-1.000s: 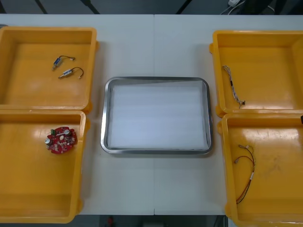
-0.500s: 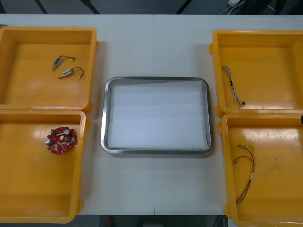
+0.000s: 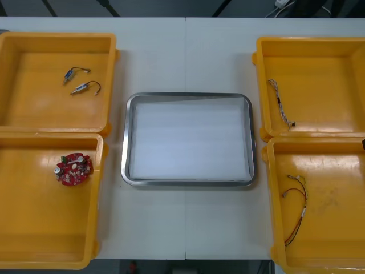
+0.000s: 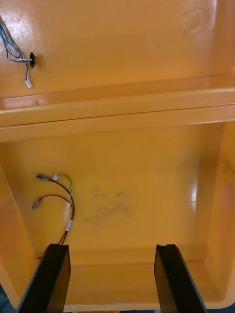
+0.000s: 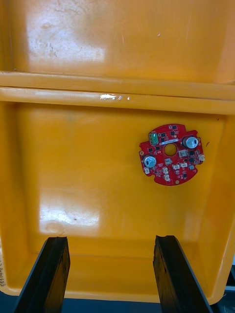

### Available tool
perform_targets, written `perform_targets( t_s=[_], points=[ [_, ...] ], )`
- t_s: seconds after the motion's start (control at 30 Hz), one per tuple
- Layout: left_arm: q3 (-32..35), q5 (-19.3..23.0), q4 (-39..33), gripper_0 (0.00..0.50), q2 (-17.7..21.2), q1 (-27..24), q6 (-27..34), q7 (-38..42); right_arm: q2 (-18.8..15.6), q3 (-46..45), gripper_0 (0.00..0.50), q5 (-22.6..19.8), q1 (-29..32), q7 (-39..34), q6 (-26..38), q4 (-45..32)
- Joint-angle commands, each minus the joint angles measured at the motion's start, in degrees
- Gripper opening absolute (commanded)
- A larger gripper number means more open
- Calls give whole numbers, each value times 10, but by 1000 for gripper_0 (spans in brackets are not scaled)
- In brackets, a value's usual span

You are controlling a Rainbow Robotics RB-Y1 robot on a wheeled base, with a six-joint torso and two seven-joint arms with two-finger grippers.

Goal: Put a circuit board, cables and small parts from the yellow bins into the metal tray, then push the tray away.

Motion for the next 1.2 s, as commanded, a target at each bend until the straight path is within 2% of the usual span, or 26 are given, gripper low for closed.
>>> perform_targets(
  t_s=[0.03,1.2],
  points=[
    [17,-5,-13,500,25,7,4,26,-23,-18,500,-4,6,-17,4,-14],
    [17,-5,-13,500,25,7,4,26,-23,-18,500,-4,6,-17,4,-14]
  ],
)
